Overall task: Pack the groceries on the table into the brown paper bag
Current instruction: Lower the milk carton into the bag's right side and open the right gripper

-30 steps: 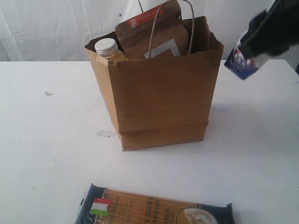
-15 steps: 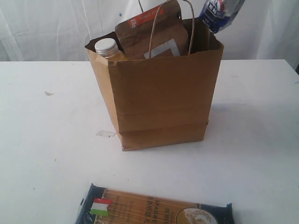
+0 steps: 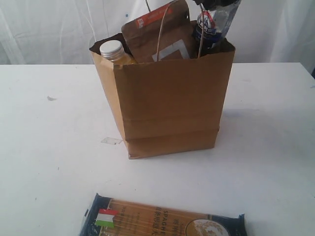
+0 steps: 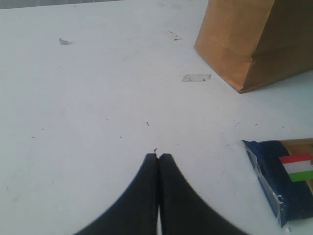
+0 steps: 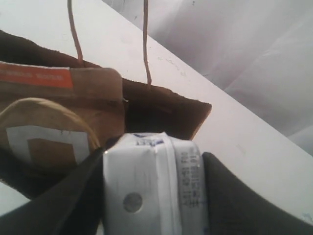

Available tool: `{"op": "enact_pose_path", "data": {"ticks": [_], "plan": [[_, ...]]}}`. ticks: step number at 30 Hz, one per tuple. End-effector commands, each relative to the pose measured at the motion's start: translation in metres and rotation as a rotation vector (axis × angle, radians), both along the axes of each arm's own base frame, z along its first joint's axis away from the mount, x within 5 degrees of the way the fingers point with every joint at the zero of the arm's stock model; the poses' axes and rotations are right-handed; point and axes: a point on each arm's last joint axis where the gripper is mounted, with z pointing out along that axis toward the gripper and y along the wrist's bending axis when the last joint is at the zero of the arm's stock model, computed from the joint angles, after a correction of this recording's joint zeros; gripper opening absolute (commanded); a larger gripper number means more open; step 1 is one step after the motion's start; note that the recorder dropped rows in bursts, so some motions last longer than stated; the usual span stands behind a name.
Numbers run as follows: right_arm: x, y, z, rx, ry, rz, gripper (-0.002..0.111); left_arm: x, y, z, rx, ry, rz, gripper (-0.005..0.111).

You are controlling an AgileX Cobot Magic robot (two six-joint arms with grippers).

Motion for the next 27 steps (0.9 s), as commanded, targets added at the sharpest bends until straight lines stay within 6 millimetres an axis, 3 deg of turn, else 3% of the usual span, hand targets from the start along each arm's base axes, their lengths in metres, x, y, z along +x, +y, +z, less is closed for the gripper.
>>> {"op": "enact_pose_path", "data": {"ticks": [1,9,23,27], "plan": [[0.000,0.000,0.003,-0.006,-0.012,0.003,0.000,0.000,0.000,-0.001,-0.014,0.002,0.007,0.000],[0.000,-0.002,-0.008,-0.060,0.074,-0.015,0.000,0.000,0.000,-0.001,-0.014,0.002,0.007,0.000],[0.022,0.009,-0.031,-0.093,0.107,-0.012,0.000,0.000,0.000,-0.001,-0.014,0.002,0.007,0.000],[0.023,0.009,-0.029,-0.097,0.085,-0.013,0.014,0.000,0.000,-0.001,-0.014,0.002,0.007,0.000]]}}
